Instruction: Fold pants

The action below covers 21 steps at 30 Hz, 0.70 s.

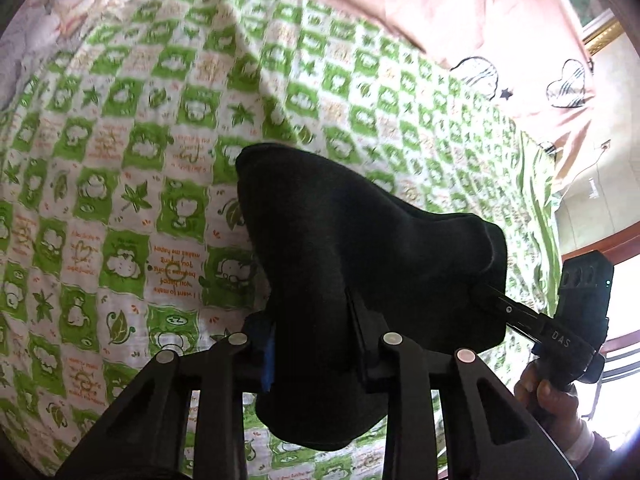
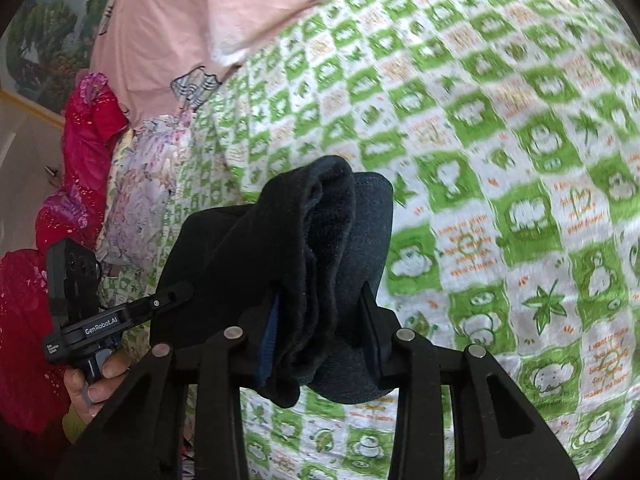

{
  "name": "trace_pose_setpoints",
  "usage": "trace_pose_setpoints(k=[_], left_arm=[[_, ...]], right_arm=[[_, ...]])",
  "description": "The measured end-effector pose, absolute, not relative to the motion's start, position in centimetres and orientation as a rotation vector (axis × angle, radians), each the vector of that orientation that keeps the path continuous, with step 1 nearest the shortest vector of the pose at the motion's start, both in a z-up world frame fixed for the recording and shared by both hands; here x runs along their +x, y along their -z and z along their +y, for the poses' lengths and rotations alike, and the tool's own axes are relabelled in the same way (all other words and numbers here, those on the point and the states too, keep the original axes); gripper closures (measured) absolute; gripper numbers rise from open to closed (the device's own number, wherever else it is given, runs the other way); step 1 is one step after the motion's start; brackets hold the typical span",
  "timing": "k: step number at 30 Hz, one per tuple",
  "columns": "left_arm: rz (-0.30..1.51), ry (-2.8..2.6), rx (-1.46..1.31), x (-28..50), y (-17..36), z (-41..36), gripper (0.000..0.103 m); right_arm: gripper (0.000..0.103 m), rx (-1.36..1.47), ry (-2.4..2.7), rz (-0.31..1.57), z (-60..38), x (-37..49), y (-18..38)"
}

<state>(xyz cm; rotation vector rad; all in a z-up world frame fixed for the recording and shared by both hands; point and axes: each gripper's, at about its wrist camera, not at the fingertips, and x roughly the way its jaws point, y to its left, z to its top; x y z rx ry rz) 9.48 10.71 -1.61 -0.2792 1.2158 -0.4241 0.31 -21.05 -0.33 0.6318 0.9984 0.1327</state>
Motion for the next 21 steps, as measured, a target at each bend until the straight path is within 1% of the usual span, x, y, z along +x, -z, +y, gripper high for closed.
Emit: trace_pose_setpoints(k=[9,21], left_arm=[[1.134,0.369,-0.296,9.4,-1.4,13.9,0.075],[1.089,0.266,-0.304,12.2,-1.7,18.2,0.075]], right_arm=[[0.066,0.578,-0.209,0.974,-18.4,3.3,-1.6],[0.066,0.467,-0.272,0.978,-14.6,9.5,-1.7]])
